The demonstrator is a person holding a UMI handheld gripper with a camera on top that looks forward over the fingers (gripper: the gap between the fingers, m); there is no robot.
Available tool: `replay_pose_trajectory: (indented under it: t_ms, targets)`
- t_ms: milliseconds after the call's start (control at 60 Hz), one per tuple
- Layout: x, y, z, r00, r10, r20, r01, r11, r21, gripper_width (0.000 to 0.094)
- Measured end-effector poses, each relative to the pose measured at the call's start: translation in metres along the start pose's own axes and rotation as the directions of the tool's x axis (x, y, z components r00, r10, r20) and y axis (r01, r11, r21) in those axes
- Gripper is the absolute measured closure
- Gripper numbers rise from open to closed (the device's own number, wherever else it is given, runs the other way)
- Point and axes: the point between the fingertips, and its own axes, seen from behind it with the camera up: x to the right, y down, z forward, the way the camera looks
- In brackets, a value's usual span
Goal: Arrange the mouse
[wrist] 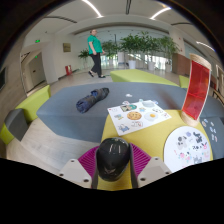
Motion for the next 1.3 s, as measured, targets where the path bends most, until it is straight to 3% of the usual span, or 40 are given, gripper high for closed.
replay_pose_trajectory:
  t_ms: [200, 283, 483, 683, 733, 783, 933, 1150, 1300]
  targets:
    - [0.054, -0.102, -0.075, 0.997, -0.070, -0.021, 0.073, 0.979, 0.193, 0.0490]
    - [0.110, -0.117, -0.094, 0.994, -0.070, -0.082, 0.085, 0.974, 0.210, 0.0488]
    - [0.214, -0.026, -0.071, 0.990, 0.001, -0.144, 0.005, 0.999, 0.041, 0.0491]
    - [0.232, 0.031, -0.047, 0.993, 0.025, -0.116, -0.034, 0.997, -0.073, 0.0489]
    - [0.230, 0.027, -0.047, 0.995, 0.017, -0.103, -0.023, 0.998, -0.055, 0.0484]
    - [0.229, 0.026, -0.050, 0.996, 0.010, -0.094, -0.016, 0.998, -0.059, 0.0420]
    - [0.230, 0.026, -0.072, 0.993, -0.014, -0.115, 0.004, 0.996, -0.084, 0.0081]
    - [0.195, 0.034, -0.178, 0.984, -0.080, -0.158, 0.076, 0.997, -0.030, 0.0100]
    - [0.156, 0.067, -0.252, 0.974, -0.108, -0.198, 0.110, 0.994, -0.002, 0.0097]
